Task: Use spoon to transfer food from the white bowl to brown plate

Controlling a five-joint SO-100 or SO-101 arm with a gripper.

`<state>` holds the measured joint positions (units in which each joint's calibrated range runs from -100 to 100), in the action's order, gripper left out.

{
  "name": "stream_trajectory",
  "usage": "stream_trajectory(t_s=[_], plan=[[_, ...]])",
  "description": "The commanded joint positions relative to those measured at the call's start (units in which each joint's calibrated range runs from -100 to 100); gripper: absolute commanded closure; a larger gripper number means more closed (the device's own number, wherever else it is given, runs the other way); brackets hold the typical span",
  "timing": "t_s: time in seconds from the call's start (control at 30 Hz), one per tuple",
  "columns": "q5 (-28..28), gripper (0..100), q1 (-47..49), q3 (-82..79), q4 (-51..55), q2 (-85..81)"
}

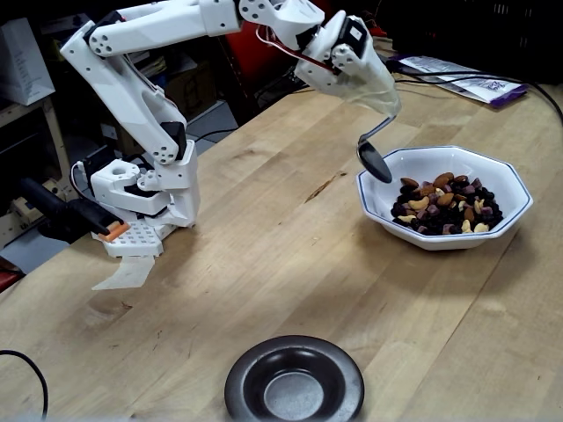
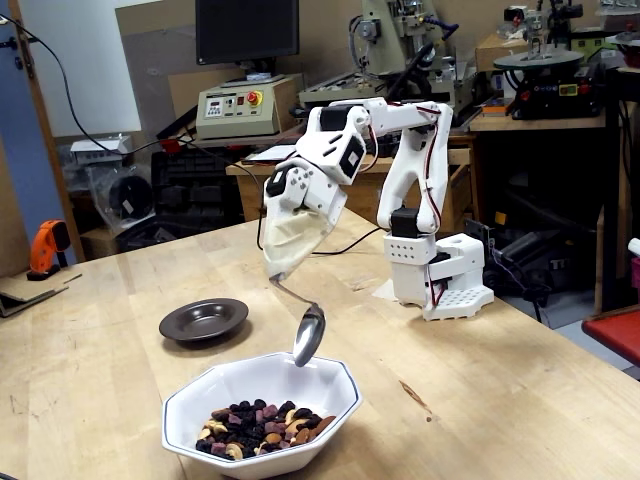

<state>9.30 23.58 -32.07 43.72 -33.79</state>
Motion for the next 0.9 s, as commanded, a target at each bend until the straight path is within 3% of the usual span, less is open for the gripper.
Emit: stream_trajectory(t_s=[0.0,0.63,0.87], plan=[[-0.1,96,-0.2,4.2,-1.0,1.3],[-0.1,96,-0.3,4.4,-1.3,7.3],[-0.1,95,-0.4,4.4,-9.7,8.1]])
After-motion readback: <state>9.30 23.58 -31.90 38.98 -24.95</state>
